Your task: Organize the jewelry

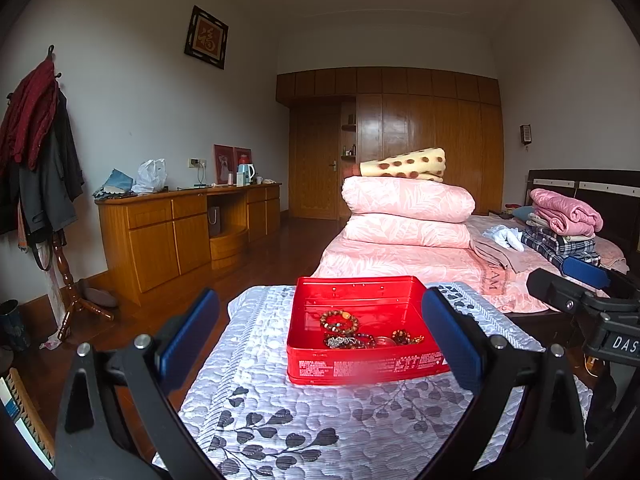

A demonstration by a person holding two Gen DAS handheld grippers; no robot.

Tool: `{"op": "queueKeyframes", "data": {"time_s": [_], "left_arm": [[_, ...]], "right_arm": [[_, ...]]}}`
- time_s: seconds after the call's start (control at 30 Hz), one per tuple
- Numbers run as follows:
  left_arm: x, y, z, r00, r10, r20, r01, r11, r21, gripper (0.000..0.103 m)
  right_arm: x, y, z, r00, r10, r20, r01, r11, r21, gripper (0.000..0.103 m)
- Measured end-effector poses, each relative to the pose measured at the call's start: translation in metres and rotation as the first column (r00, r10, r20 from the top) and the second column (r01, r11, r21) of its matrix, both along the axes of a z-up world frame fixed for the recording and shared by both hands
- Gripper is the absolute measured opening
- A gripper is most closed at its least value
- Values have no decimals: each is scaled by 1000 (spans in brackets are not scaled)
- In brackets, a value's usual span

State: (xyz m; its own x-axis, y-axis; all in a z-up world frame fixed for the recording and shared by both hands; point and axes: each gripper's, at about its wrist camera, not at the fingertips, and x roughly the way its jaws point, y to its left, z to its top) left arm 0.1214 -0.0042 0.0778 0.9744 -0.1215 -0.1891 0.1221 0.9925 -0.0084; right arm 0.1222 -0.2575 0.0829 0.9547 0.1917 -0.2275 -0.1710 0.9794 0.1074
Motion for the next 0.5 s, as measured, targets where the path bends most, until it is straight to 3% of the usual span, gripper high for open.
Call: {"op": "queueKeyframes", "data": {"time_s": [0.5], "left_arm": [[0,0,0,1000,-5,-4,5,1000,-1,98]], "right_arm": [[3,0,-6,1000,-6,-6,6,1000,-13,96]]}}
